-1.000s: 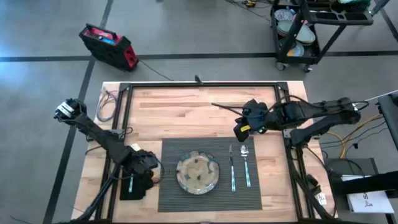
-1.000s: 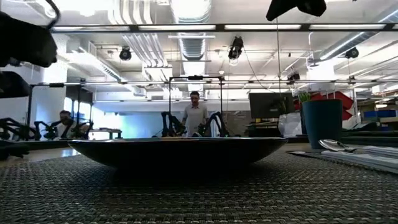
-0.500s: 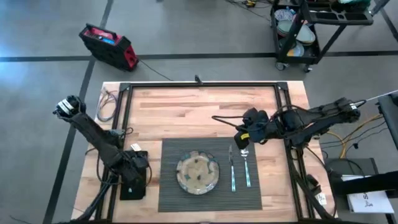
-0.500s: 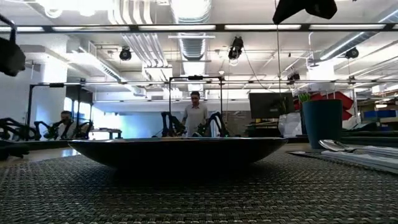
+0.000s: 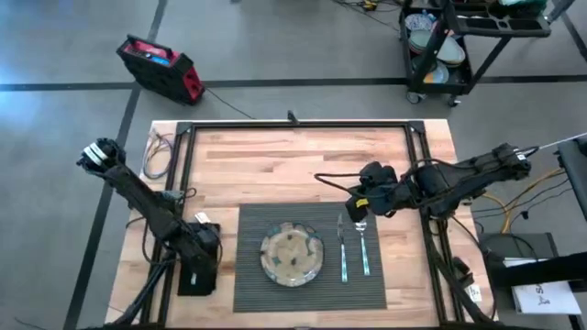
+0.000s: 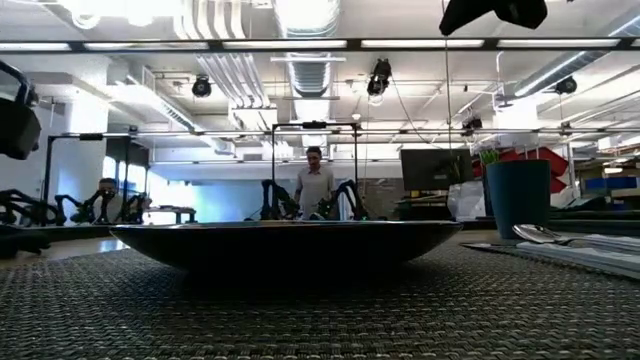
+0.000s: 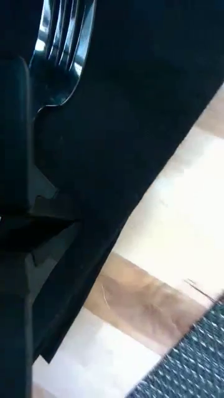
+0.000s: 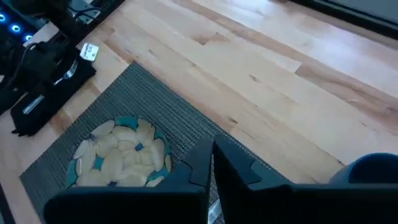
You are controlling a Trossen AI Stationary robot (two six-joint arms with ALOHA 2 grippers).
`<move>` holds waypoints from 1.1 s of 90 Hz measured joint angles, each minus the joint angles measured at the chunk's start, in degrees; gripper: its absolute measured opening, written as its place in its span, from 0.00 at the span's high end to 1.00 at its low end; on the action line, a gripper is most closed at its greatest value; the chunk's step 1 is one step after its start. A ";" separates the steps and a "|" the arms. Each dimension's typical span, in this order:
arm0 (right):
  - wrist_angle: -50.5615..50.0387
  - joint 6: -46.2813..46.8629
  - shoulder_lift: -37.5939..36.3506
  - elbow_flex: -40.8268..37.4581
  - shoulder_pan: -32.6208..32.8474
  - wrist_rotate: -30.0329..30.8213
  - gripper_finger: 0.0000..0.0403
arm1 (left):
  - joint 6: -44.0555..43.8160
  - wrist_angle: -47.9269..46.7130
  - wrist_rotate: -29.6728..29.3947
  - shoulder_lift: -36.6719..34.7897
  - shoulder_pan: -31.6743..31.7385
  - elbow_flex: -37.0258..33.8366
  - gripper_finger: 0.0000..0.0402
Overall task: Set table place
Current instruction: Adjust the black napkin
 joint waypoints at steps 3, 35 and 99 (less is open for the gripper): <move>0.00 0.00 0.00 -0.06 0.00 0.05 1.00 | 0.45 0.26 -0.13 0.02 0.38 -0.01 1.00; 0.28 0.45 0.00 -0.44 0.00 1.09 1.00 | 9.31 3.84 -1.71 0.16 7.76 -0.22 1.00; 0.46 1.11 0.00 -0.44 0.00 1.16 1.00 | 12.79 9.24 0.03 0.25 9.35 -0.27 1.00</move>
